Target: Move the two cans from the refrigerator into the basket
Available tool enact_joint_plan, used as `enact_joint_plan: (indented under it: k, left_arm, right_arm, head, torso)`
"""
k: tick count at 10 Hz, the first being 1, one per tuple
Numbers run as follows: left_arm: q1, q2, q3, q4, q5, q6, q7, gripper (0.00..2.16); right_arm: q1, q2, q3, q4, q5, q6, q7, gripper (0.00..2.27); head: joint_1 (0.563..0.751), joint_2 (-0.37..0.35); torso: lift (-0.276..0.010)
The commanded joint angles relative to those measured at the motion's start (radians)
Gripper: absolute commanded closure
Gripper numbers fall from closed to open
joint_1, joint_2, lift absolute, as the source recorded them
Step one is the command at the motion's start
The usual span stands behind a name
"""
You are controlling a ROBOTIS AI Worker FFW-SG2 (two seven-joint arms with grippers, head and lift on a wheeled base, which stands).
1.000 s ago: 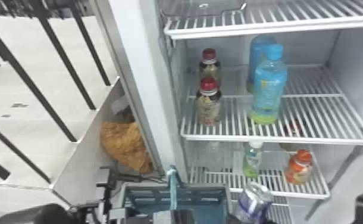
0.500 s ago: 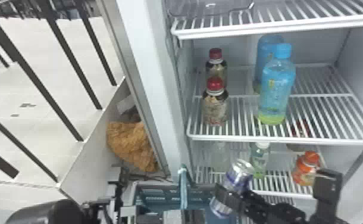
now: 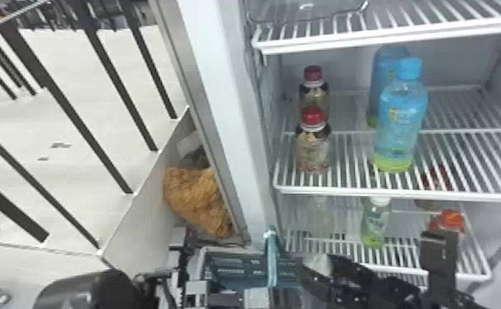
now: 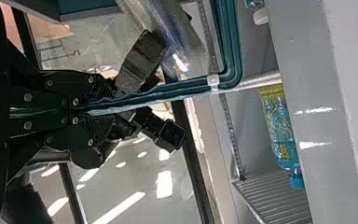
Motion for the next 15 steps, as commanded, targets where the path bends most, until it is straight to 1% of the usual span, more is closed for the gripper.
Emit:
enact_joint_plan:
  k: [1, 3, 4, 5, 6, 7, 8, 9, 10, 11, 13, 14, 15]
  left_arm:
    - [-0.003, 0.001, -0.003, 0.002, 0.002, 0.000, 0.000, 1.20]
    - [-0.003, 0.001, -0.003, 0.005, 0.004, 0.000, 0.000, 1.20]
    - [-0.003, 0.001, -0.003, 0.005, 0.004, 0.000, 0.000, 1.20]
    - [-0.003, 0.001, 0.001, 0.005, 0.004, 0.000, 0.000, 1.20]
    - [0.000, -0.001, 0.003, 0.007, 0.002, 0.000, 0.000, 1.20]
    - [0.005, -0.002, 0.009, 0.007, 0.002, 0.000, 0.000, 1.20]
    - [0.007, -0.004, 0.013, 0.007, 0.002, 0.000, 0.000, 1.20]
    - [0.010, -0.004, 0.013, 0.007, 0.002, 0.000, 0.000, 1.20]
    - [0.010, -0.006, 0.013, 0.007, 0.000, 0.000, 0.000, 1.20]
    - [0.010, -0.006, 0.013, 0.007, 0.000, 0.000, 0.000, 1.20]
    - [0.017, -0.007, 0.017, 0.009, 0.000, 0.000, 0.000, 1.20]
    - [0.020, -0.009, 0.023, 0.009, 0.000, 0.000, 0.001, 1.20]
    - [0.022, -0.010, 0.023, 0.009, 0.000, 0.000, 0.001, 1.20]
  right_arm:
    - [-0.004, -0.001, 0.002, 0.018, 0.002, -0.014, 0.003, 0.09]
    - [0.016, -0.001, -0.012, 0.020, 0.010, -0.122, 0.012, 0.12]
    - [0.055, -0.002, -0.050, -0.017, 0.056, -0.171, 0.012, 0.12]
    - [0.109, -0.008, -0.086, -0.059, 0.092, -0.240, 0.015, 0.12]
    - [0.185, -0.014, -0.128, -0.135, 0.106, -0.284, 0.022, 0.12]
    - [0.271, -0.014, -0.182, -0.238, 0.150, -0.299, 0.022, 0.12]
    - [0.330, -0.014, -0.214, -0.297, 0.152, -0.333, 0.022, 0.12]
    - [0.379, -0.014, -0.244, -0.348, 0.156, -0.341, 0.022, 0.12]
    - [0.421, -0.014, -0.270, -0.383, 0.173, -0.385, 0.022, 0.12]
    - [0.460, -0.010, -0.293, -0.385, 0.189, -0.454, 0.022, 0.12]
    - [0.544, 0.013, -0.349, -0.348, 0.251, -0.660, 0.022, 0.11]
    - [0.585, 0.033, -0.389, -0.319, 0.287, -0.812, 0.003, 0.11]
    - [0.607, 0.068, -0.457, -0.299, 0.321, -0.908, -0.004, 0.11]
  head:
    - [0.695, 0.254]
    - [0.695, 0.250]
    - [0.695, 0.239]
    - [0.695, 0.227]
    - [0.695, 0.185]
    - [0.695, 0.149]
    - [0.695, 0.113]
    - [0.695, 0.080]
    - [0.695, 0.066]
    - [0.695, 0.043]
    - [0.695, -0.009]
    - [0.695, -0.045]
    - [0.695, -0.063]
  torso:
    - [-0.025]
    - [-0.025]
    - [-0.025]
    - [-0.025]
    - [-0.025]
    - [-0.025]
    - [-0.025]
    - [-0.025]
    - [-0.025]
    - [-0.025]
    - [-0.025]
    - [-0.025]
    - [-0.025]
